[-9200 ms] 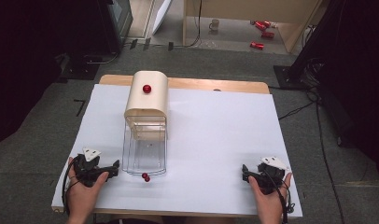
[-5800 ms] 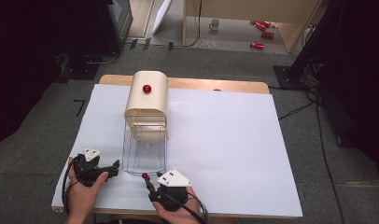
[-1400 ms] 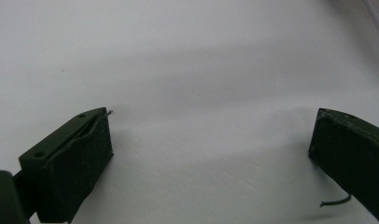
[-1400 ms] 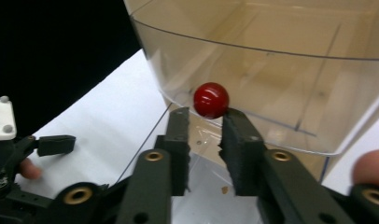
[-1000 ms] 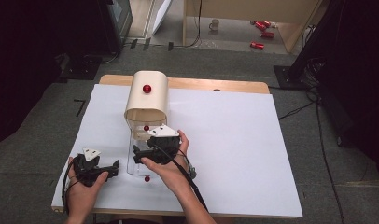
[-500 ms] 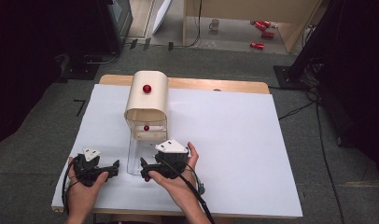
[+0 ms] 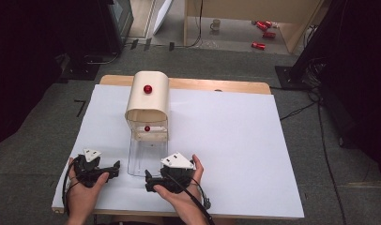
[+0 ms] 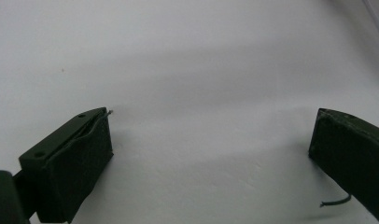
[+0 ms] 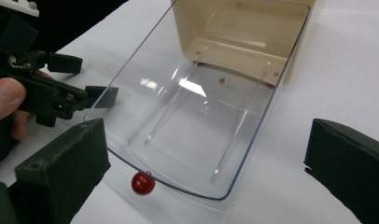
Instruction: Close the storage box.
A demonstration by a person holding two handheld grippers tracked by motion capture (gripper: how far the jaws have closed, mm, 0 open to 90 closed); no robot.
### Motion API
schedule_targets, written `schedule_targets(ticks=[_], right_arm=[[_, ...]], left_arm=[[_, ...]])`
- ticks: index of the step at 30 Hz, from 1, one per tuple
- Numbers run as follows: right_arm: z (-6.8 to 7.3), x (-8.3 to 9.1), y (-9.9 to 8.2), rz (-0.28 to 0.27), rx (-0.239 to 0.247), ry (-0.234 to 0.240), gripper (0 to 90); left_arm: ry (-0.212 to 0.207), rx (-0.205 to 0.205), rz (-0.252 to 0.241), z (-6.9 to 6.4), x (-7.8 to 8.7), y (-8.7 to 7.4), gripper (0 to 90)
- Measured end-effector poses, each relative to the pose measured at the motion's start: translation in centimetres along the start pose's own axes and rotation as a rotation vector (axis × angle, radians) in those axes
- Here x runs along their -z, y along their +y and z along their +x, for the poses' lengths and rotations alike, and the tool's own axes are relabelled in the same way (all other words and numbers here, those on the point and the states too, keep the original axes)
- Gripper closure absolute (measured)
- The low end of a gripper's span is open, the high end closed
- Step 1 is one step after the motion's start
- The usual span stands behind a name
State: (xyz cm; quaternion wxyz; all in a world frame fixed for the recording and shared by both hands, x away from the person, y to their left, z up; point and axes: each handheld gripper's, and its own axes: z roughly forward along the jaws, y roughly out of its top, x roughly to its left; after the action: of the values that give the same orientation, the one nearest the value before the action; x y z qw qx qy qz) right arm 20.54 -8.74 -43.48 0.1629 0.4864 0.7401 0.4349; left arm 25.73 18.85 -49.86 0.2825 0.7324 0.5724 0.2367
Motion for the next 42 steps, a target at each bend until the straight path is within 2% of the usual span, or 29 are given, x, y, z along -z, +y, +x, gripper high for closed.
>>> schedule_targets(ticks=[10,20,31,36,42], right_arm=[[0.1,0.1,-2.0,0.008,-0.028,-0.001,0.0],[0.3,-0.7,-4.1,0.05,-0.068,0.011,0.0],[1.1,-1.5,-4.9,0.061,-0.073,0.015,0.5],[1.6,-2.2,-5.4,0.073,-0.087,0.001,8.4],[1.8,-2.6,-5.7,0.078,-0.102,-0.026,24.0]], left_arm=[[0.0,-0.001,0.0,0.0,0.0,0.0,0.0],[0.0,0.0,0.0,0.0,0.0,0.0,0.0],[0.0,0.0,0.001,0.0,0.0,0.0,0.0],[0.0,0.0,0.001,0.0,0.0,0.0,0.0],[0.0,0.0,0.001,0.0,0.0,0.0,0.0]])
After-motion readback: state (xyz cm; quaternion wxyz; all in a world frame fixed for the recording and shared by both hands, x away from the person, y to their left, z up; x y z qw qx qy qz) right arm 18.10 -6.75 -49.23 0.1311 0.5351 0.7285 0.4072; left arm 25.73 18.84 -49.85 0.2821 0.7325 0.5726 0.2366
